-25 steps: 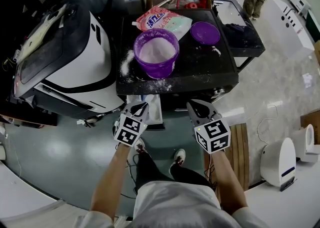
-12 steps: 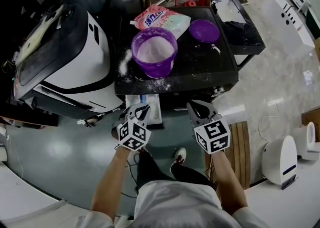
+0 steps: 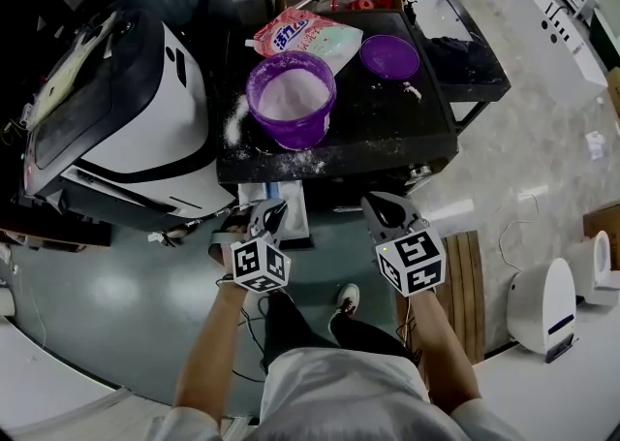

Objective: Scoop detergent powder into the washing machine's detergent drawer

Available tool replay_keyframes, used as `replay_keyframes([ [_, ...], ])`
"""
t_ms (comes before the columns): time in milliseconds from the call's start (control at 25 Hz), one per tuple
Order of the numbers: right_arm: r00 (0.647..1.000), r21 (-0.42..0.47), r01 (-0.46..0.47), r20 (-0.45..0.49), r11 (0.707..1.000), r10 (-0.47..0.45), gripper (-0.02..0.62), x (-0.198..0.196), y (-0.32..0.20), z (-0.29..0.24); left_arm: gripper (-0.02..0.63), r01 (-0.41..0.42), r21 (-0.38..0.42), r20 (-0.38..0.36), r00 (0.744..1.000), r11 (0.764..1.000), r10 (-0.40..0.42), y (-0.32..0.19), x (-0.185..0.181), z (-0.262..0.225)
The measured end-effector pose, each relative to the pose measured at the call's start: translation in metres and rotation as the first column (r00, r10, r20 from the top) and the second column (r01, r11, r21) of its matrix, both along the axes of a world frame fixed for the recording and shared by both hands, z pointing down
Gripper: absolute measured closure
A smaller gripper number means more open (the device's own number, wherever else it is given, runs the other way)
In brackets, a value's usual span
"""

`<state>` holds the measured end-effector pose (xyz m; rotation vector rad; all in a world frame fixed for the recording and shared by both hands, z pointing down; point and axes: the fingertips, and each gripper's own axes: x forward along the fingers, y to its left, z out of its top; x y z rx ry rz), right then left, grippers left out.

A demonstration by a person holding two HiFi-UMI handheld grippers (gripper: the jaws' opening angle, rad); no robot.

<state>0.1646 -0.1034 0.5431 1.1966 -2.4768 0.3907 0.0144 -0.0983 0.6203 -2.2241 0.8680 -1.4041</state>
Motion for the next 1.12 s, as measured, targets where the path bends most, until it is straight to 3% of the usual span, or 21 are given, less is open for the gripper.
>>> replay_keyframes([
  [120, 1.000, 0.001, 0.000, 0.000, 1.000, 0.000, 0.598, 0.001, -0.001, 0.000, 0.591, -0.058, 0.062, 0.095, 0.994, 0.996, 0.052, 0.002, 0.002, -0.001],
  [280, 1.000, 0.002, 0.002, 0.000, 1.000, -0.002, 0.598, 0.001, -0.002, 0.000, 0.591, -0.091, 0.121, 0.161, 0.984, 0.988, 0.071, 0.002, 0.003, -0.005],
  [520, 1.000, 0.001, 0.004, 0.000, 1.000, -0.004, 0.598, 0.001, -0.002, 0.001, 0.591, -0.120, 0.152, 0.208, 0.974, 0.981, 0.087, 0.002, 0.003, -0.004],
  [760, 1.000, 0.000, 0.000, -0.001, 1.000, 0.000, 0.598, 0.002, -0.001, 0.001, 0.591, -0.120, 0.157, 0.205, 0.975, 0.980, 0.087, 0.003, 0.005, -0.006],
  [880, 1.000, 0.001, -0.001, -0.002, 1.000, 0.001, 0.598, 0.003, 0.000, 0.001, 0.591, -0.071, 0.126, 0.124, 0.991, 0.990, 0.056, 0.002, 0.006, -0.008],
  [960, 1.000, 0.004, -0.003, -0.002, 1.000, 0.003, 0.598, 0.003, 0.000, 0.000, 0.591, 0.006, 0.073, 0.007, 1.000, 0.997, -0.006, 0.000, 0.005, -0.009],
  [1040, 1.000, 0.007, -0.005, -0.002, 1.000, 0.005, 0.598, 0.004, 0.000, -0.002, 0.591, 0.093, -0.005, -0.115, 0.989, 0.996, -0.093, -0.002, 0.000, -0.009],
  [1120, 1.000, 0.011, -0.006, -0.002, 1.000, 0.006, 0.598, 0.005, 0.000, -0.004, 0.591, 0.170, -0.091, -0.235, 0.954, 0.981, -0.187, -0.003, -0.005, -0.009],
])
